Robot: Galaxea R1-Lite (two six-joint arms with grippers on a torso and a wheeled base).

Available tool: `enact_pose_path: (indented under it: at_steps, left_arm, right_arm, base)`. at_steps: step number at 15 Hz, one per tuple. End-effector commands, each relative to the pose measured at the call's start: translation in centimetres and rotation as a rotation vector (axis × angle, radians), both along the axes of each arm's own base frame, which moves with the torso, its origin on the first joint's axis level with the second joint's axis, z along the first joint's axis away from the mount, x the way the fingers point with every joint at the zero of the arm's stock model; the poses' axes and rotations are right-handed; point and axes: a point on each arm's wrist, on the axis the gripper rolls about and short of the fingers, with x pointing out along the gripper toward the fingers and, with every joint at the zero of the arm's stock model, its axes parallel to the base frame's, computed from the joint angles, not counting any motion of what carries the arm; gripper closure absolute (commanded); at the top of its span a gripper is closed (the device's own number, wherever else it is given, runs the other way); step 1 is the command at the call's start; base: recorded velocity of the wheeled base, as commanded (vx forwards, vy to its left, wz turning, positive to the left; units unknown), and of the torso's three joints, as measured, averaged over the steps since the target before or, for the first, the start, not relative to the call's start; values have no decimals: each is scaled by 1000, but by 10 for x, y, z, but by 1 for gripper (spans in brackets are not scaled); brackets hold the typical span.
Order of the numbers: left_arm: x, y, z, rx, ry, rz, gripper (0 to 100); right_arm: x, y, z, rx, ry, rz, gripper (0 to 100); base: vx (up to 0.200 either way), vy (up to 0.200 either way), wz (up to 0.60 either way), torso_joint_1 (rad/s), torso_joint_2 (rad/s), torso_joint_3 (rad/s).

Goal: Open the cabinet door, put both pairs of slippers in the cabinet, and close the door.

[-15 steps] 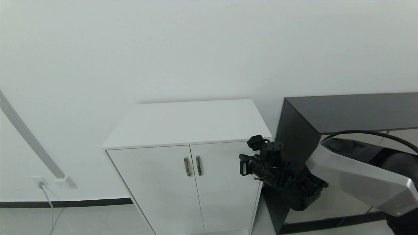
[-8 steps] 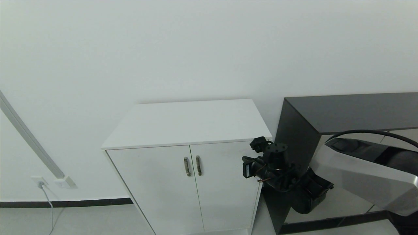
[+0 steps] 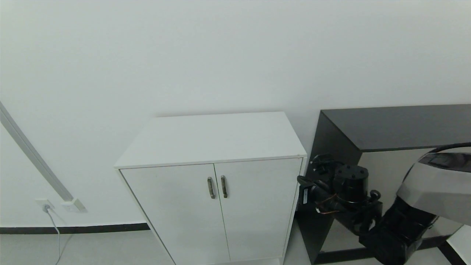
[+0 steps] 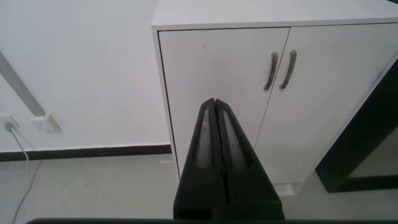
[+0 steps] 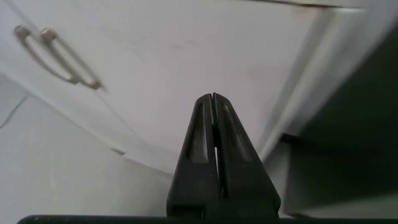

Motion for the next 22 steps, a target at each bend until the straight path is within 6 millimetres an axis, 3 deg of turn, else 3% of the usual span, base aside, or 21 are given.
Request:
enact_pose_path:
  at_steps: [1,4,6,9,10,11,14,17,22]
  left_arm:
    - [0,0,0,0,0,1,100]
    - [0,0,0,0,0,0,100]
    - [0,0,0,0,0,1,100]
    - [0,0,0,0,0,1,100]
    - [0,0,0,0,0,0,100]
    - [0,0,0,0,0,1,100]
    - [0,0,0,0,0,1,100]
    - [0,0,0,0,0,0,100]
    - [0,0,0,0,0,1,100]
  right_arm:
    - [-25,-28,31,14,-50,-92,100]
    - [-42,-61,41,-32,-59,-211,100]
    - [-60,-90,48,-60,-63,-311,100]
    - [-95,-113,49,-97,-48,-345,100]
    - [-99,-115,49,-99,-49,-345,100]
    - [-119,-122,47,-107,-37,-344,100]
    - [-145,-133,45,-124,-34,-348,100]
    - [-163,-141,54,-123,-42,-357,100]
    - [-212,-157,57,-141,-14,-317,100]
  base:
    - [0,0,0,0,0,0]
    - [0,0,0,0,0,0]
    - [0,0,0,0,0,0]
    - [0,0,0,0,0,0]
    - [0,0,0,0,0,0]
    - [0,0,0,0,0,0]
    - [0,0,0,0,0,0]
    - [0,0,0,0,0,0]
    - [0,0,0,0,0,0]
